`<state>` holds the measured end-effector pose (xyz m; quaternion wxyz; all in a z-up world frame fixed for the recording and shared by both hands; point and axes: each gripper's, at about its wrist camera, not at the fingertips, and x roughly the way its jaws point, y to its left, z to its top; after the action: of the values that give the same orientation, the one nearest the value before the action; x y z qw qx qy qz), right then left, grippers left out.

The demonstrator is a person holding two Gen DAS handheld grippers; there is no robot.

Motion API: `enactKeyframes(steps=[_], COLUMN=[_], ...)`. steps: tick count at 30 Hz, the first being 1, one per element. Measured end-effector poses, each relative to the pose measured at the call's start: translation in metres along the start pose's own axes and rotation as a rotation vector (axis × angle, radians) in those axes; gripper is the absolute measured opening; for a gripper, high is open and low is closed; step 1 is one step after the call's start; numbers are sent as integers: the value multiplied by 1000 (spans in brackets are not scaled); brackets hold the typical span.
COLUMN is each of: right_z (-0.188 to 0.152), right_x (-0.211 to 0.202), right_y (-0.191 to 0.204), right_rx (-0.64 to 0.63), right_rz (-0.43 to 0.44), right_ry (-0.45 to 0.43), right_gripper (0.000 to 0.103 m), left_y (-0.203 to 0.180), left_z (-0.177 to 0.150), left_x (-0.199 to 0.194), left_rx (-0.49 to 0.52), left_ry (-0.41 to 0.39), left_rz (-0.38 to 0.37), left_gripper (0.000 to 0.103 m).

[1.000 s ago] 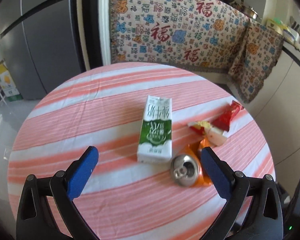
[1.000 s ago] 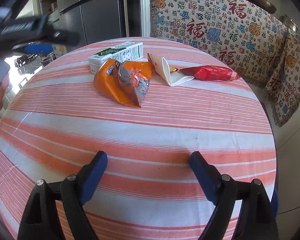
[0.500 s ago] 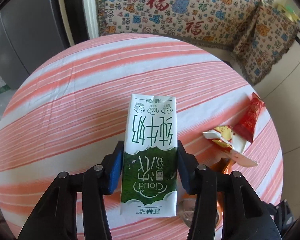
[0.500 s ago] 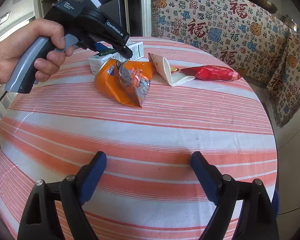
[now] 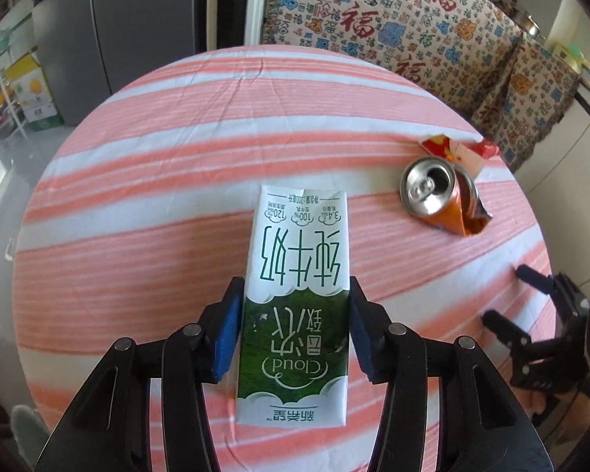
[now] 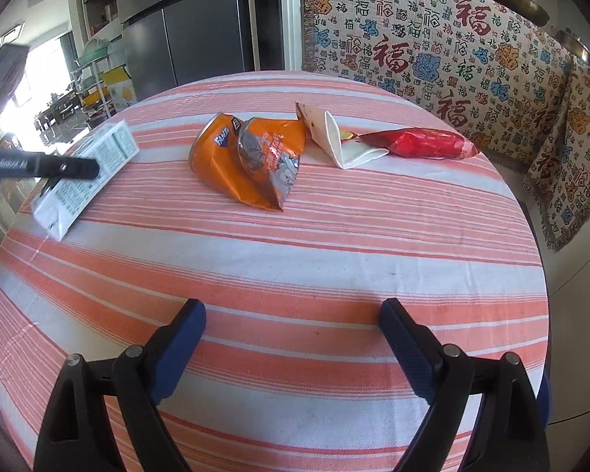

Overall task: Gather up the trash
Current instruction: 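Grasp the green-and-white milk carton with the left tool, then grasp the crushed orange can and chip bag with the right tool while the left tool holds the carton, then carry the carton, orange can and chip bag over the blue wastebasket and open both tools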

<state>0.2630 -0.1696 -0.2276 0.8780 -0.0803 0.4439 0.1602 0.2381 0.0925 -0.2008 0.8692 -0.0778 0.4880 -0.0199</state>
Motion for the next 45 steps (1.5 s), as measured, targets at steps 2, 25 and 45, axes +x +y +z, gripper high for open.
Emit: enactKeyframes(steps=[2,25,45], right_z=[3,90,14], right_x=[2,54,-65], right_y=[3,17,-11], right_rx=[-6,322,227], right_rz=[-5,0,40], right_ry=[10,121,17], right_gripper=[98,81,80], left_y=[0,10,-82], left_z=[-12,-19,-42], left_x=[2,1,-36], left_rx=[-2,34,133], left_ry=[-2,-66,-106], left_rz=[10,-37,-178], left_gripper=[58,55,50])
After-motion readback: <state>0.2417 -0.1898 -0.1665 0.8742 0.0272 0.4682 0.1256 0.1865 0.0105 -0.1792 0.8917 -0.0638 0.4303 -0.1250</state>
